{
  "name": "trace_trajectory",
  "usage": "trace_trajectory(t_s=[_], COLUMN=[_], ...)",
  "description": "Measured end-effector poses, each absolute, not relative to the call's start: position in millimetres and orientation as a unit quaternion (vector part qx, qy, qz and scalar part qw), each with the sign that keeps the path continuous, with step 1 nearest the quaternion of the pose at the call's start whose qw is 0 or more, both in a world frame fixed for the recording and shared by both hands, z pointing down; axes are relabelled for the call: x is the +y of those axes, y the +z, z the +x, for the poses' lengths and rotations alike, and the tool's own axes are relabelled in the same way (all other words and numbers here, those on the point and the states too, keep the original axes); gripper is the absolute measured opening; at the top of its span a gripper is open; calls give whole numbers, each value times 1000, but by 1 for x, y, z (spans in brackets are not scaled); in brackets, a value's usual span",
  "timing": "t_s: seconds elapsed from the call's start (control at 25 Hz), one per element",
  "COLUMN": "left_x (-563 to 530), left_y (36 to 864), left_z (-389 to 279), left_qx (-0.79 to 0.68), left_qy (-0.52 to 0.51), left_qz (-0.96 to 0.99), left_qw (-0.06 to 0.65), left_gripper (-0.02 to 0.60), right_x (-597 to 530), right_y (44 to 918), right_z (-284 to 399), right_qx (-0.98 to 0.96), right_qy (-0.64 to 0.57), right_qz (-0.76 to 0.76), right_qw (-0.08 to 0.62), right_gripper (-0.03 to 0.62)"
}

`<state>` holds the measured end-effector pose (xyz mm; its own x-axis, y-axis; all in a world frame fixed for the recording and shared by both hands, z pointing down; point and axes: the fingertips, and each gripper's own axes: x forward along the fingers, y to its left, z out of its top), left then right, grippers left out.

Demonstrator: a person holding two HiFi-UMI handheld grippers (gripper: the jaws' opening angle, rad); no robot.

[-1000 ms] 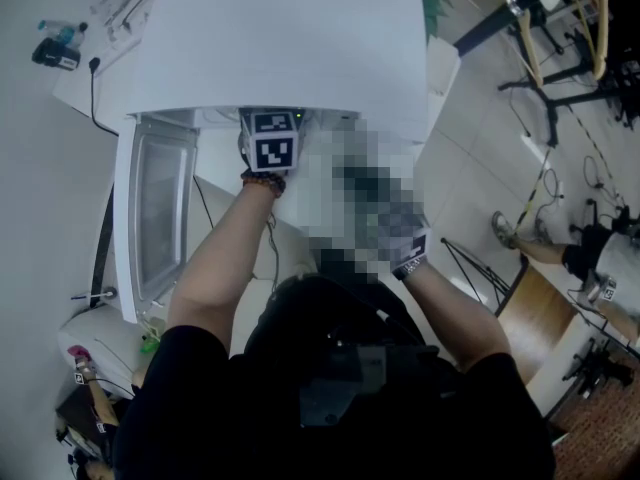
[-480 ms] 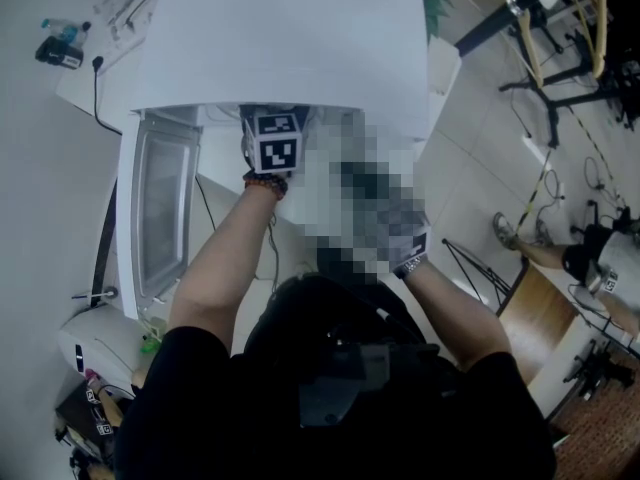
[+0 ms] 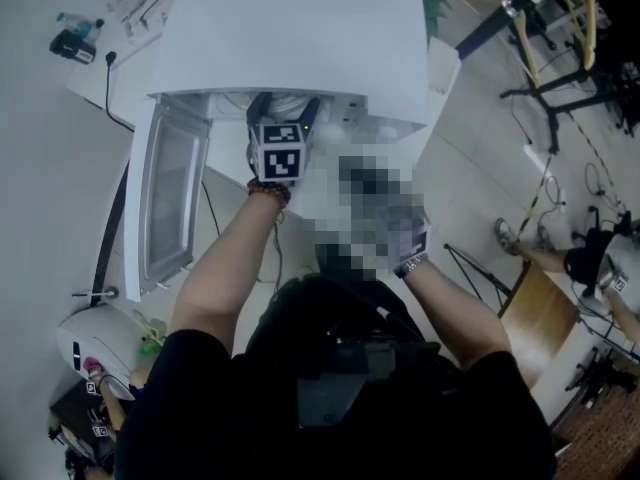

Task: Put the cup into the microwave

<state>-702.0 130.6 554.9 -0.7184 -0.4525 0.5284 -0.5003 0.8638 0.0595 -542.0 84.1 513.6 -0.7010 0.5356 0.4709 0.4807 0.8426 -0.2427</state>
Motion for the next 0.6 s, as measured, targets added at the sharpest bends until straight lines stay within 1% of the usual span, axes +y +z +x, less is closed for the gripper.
trace_trajectory(t_s=[0.4, 0.44, 0.52, 0.56, 0.6], left_x=[155, 159, 166, 169, 173], left_y=[536, 535, 530, 527, 524], left_z=[-649, -644, -632, -625, -618], left_qx=[-922, -922, -921, -921, -921], left_qy=[35, 35, 34, 34, 33], left_qz=[272, 274, 279, 281, 284], left_qw=[273, 272, 270, 269, 266], left_gripper=[365, 344, 343, 315, 309], right_x=[106, 109, 114, 116, 117], right_y=[495, 492, 487, 484, 481], right_z=[-511, -508, -502, -498, -494], right_qx=[-927, -929, -932, -933, -935], right_qy=[47, 46, 43, 43, 42], right_qz=[-276, -276, -273, -270, -268], right_qw=[248, 244, 236, 233, 231], right_gripper=[2, 2, 2, 2, 2])
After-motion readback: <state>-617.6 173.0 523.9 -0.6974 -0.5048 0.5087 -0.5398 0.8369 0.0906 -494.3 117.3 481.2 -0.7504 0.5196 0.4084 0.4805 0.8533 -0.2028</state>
